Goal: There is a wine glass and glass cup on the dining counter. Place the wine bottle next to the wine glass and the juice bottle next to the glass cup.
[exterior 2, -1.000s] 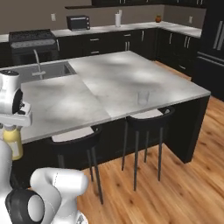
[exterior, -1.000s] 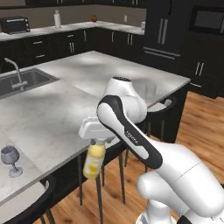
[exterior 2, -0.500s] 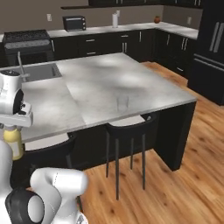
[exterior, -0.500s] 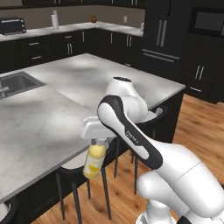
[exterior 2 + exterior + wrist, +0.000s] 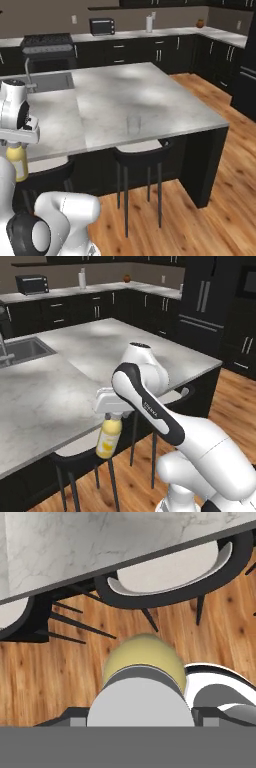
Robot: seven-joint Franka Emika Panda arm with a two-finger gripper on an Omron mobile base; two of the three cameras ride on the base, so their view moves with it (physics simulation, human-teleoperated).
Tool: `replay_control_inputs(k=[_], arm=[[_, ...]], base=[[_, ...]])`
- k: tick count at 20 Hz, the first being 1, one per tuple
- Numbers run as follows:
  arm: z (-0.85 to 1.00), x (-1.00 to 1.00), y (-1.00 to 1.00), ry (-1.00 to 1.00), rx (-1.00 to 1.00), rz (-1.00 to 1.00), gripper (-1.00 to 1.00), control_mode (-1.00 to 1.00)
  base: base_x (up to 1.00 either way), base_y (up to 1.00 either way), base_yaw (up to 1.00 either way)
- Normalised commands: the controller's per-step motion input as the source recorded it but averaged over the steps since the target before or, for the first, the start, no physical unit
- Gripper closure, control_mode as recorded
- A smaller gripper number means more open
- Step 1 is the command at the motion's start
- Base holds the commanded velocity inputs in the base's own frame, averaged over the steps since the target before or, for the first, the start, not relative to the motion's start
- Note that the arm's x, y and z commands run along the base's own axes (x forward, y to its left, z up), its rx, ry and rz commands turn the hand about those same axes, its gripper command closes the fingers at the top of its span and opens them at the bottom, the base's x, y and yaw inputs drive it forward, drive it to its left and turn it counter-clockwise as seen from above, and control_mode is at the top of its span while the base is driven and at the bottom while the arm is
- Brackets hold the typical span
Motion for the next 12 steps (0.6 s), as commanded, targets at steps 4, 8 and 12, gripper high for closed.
replay_control_inputs(k=[4, 8, 12], arm=[[0.00, 0.00, 0.00, 0.00, 0.00, 0.00, 1.00, 1.00], [0.00, 0.00, 0.00, 0.00, 0.00, 0.00, 1.00, 1.00], [0.00, 0.00, 0.00, 0.00, 0.00, 0.00, 1.00, 1.00]], base=[[0.32, -0.41, 0.27], [0.45, -0.35, 0.22], [0.53, -0.34, 0.15]])
